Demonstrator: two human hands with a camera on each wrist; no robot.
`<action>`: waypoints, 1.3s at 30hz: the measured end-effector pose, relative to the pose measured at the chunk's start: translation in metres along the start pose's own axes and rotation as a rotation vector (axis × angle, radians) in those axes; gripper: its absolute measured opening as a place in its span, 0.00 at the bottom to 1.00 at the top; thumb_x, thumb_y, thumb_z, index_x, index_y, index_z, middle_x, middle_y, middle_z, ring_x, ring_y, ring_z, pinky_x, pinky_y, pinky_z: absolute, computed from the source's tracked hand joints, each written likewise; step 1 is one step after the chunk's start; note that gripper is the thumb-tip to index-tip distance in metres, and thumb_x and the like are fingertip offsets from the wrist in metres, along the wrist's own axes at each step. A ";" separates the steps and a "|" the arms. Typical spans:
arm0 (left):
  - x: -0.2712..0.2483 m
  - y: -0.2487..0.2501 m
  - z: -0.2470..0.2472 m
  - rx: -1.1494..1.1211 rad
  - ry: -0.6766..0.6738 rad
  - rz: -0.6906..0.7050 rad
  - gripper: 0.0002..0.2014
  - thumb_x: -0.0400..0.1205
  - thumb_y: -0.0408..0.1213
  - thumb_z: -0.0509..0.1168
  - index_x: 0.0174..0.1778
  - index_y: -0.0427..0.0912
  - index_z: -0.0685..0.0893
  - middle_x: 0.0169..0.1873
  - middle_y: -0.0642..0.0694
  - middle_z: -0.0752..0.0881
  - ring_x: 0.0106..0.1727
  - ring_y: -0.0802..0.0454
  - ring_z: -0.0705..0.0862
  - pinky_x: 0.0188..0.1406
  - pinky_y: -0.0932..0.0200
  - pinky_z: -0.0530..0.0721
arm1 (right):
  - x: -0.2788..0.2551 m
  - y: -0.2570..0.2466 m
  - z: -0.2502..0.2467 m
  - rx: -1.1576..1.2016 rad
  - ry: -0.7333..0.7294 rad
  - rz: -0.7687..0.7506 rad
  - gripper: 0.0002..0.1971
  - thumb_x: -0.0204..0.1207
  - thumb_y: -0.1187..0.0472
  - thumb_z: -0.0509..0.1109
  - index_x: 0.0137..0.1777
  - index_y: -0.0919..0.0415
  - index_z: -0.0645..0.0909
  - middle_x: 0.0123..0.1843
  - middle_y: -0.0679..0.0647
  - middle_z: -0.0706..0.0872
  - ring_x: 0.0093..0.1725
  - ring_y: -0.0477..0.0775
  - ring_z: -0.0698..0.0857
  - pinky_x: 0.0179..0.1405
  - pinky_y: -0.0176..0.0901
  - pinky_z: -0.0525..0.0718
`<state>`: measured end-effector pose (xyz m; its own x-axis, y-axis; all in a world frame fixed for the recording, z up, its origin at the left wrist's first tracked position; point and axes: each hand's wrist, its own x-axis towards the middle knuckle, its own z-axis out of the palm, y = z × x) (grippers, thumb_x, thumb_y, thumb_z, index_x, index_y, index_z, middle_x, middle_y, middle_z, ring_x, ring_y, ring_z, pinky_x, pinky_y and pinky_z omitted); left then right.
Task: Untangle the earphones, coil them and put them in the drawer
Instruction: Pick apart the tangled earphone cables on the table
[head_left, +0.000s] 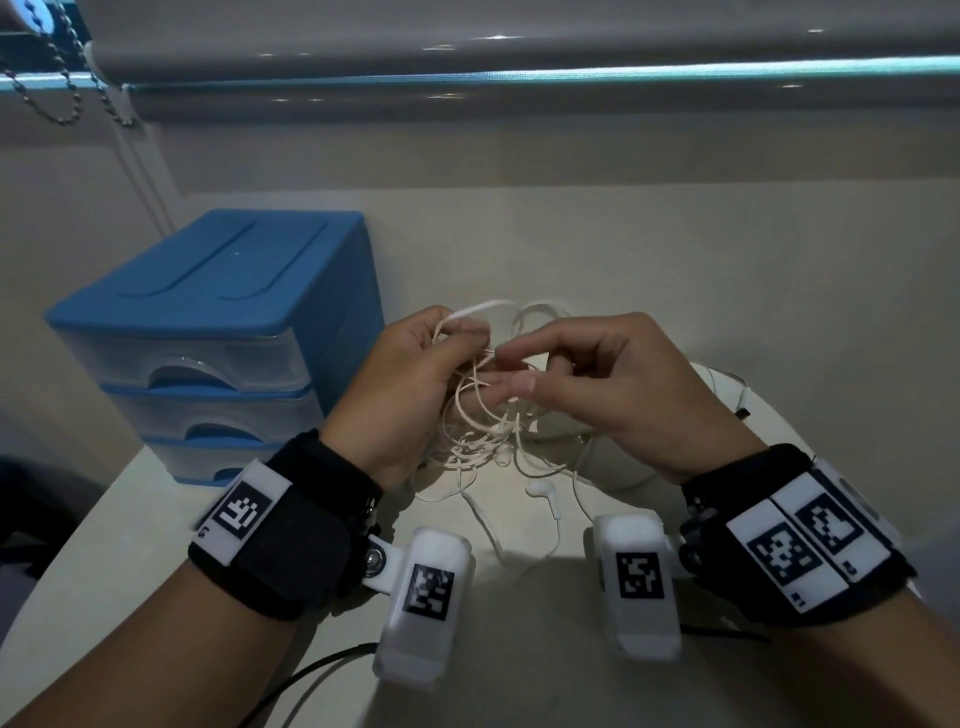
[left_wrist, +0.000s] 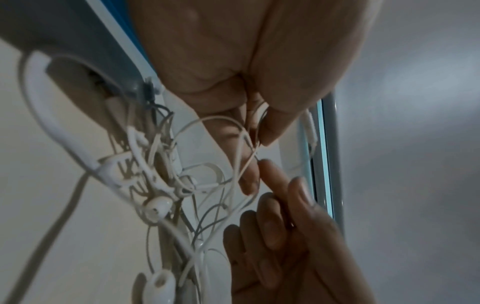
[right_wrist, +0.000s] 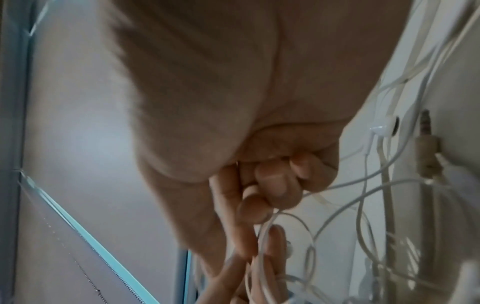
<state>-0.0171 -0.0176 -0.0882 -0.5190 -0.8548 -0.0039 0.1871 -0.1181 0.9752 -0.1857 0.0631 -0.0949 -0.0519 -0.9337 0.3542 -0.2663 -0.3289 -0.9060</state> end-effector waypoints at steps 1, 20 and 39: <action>0.000 0.000 0.000 -0.014 -0.024 -0.011 0.07 0.88 0.31 0.65 0.44 0.36 0.81 0.31 0.40 0.88 0.29 0.50 0.89 0.28 0.63 0.87 | 0.001 0.002 0.000 -0.002 0.025 0.010 0.11 0.75 0.66 0.80 0.56 0.62 0.92 0.27 0.51 0.76 0.30 0.45 0.75 0.40 0.39 0.79; -0.004 -0.002 0.003 0.081 -0.176 0.029 0.15 0.81 0.41 0.69 0.56 0.35 0.92 0.52 0.31 0.92 0.45 0.42 0.90 0.45 0.57 0.90 | 0.007 0.004 0.005 0.084 0.240 0.115 0.02 0.75 0.77 0.74 0.42 0.79 0.87 0.21 0.45 0.75 0.20 0.38 0.71 0.23 0.25 0.68; 0.000 -0.003 -0.003 0.099 -0.142 -0.075 0.21 0.88 0.45 0.60 0.40 0.36 0.92 0.35 0.34 0.86 0.30 0.47 0.82 0.30 0.57 0.81 | 0.001 -0.004 0.003 0.297 0.023 0.127 0.07 0.70 0.66 0.65 0.34 0.70 0.80 0.33 0.55 0.83 0.30 0.52 0.75 0.29 0.40 0.70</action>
<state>-0.0152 -0.0185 -0.0917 -0.6421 -0.7648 -0.0532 0.0643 -0.1229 0.9903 -0.1814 0.0630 -0.0913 -0.0894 -0.9676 0.2359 0.0360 -0.2399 -0.9701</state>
